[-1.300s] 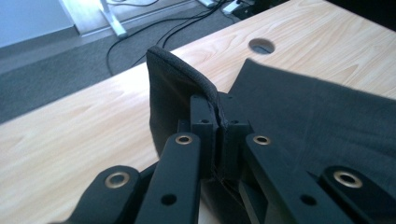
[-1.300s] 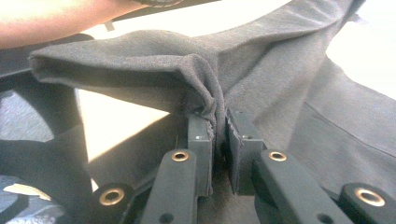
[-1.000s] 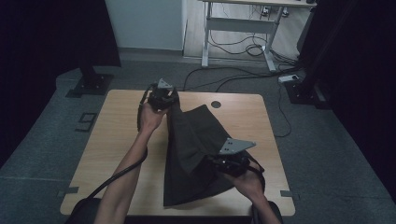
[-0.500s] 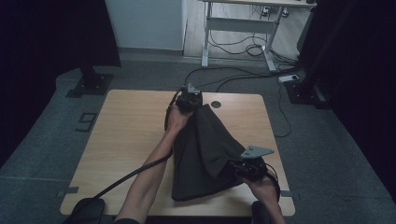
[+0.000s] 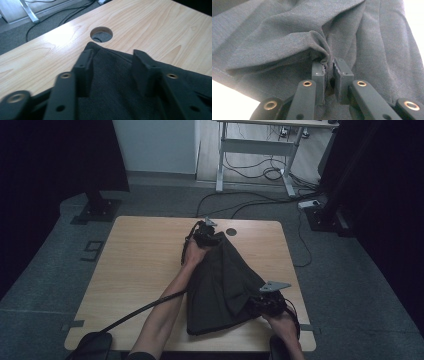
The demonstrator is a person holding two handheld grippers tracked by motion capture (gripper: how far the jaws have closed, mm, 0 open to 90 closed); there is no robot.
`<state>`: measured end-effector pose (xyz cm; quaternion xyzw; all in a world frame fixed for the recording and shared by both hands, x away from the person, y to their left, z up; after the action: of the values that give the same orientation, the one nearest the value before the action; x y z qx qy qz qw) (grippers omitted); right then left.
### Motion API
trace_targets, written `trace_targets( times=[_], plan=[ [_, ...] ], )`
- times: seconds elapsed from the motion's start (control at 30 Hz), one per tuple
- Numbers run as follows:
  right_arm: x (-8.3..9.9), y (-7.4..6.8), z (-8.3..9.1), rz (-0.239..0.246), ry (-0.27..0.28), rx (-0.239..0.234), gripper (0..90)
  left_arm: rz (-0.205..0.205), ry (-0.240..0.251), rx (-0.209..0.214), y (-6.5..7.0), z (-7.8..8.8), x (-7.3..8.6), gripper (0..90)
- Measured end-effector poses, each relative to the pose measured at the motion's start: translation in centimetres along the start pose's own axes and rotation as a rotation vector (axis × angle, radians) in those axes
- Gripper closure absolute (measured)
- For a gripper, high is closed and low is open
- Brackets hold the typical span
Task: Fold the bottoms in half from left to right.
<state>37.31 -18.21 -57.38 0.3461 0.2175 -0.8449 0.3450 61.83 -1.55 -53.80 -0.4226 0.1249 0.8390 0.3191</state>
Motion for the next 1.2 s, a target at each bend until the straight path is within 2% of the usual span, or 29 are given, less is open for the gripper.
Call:
trace_targets(
  times=[0.03, 0.07, 0.17, 0.33, 0.43, 0.6, 0.7, 0.77, 0.87, 0.97, 1.07, 1.13, 1.17, 1.2],
  plan=[
    [0.2, 0.1, -0.2, 0.001, -0.010, 0.001, 79.0, 0.006, 0.000, 0.012, 0.0, 0.4, -0.1, 42.0],
    [0.2, 0.1, -0.2, 0.001, -0.010, 0.001, 79.0, 0.009, 0.004, 0.016, 0.0, 0.8, -0.1, 42.0],
    [0.5, 0.2, -0.4, 0.002, -0.028, 0.007, 78.5, 0.003, 0.022, 0.023, 0.1, 2.5, 0.1, 34.7],
    [0.8, 0.4, -0.4, 0.002, -0.045, 0.018, 77.3, -0.028, 0.027, 0.058, 1.1, 5.3, 1.5, 25.9],
    [0.8, 0.3, -0.3, 0.006, -0.045, 0.021, 75.9, -0.045, 0.014, 0.084, 2.1, 6.7, 3.0, 20.9],
    [1.1, 0.4, 0.1, 0.002, -0.049, 0.025, 68.5, -0.080, -0.008, 0.102, 4.0, 8.8, 5.8, 14.5],
    [1.3, 0.5, 0.7, -0.012, -0.046, 0.031, 59.0, -0.058, -0.007, 0.128, 5.0, 10.0, 7.4, 14.1],
    [1.6, 0.6, 1.3, -0.020, -0.046, 0.031, 52.8, -0.054, -0.003, 0.125, 5.4, 10.6, 8.5, 14.0],
    [1.8, 0.7, 2.5, -0.024, -0.065, 0.046, 46.9, -0.077, -0.026, 0.109, 5.9, 11.1, 10.4, 13.9],
    [1.3, 0.5, 3.8, -0.015, -0.060, 0.061, 43.5, -0.066, -0.041, 0.109, 6.3, 11.1, 12.3, 13.8],
    [-0.1, -0.1, 4.5, 0.002, -0.042, 0.057, 42.1, -0.052, -0.055, 0.106, 6.4, 10.8, 13.6, 13.9],
    [-1.3, -0.7, 4.5, 0.010, -0.024, 0.037, 41.7, -0.053, -0.058, 0.096, 6.4, 10.6, 14.3, 14.0],
    [-2.6, -1.4, 4.2, 0.023, -0.002, 0.014, 40.4, -0.059, -0.065, 0.092, 6.4, 10.4, 14.7, 14.0],
    [-2.6, -1.4, 4.2, 0.023, -0.002, 0.014, 40.4, -0.064, -0.069, 0.085, 6.4, 10.2, 15.0, 14.0]
  ],
)
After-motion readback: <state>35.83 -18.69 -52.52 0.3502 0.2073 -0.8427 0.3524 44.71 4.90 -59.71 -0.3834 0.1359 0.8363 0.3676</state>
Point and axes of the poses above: each handheld gripper's, and its own axes: z roughly backward along the jaws, x roughly out of its underside, y roughly to its right, the point moved 9 cm from there along -z, roughly forward along the jaws, and after that the axes turned 4 degrees about -x, right-handed, at the moved point
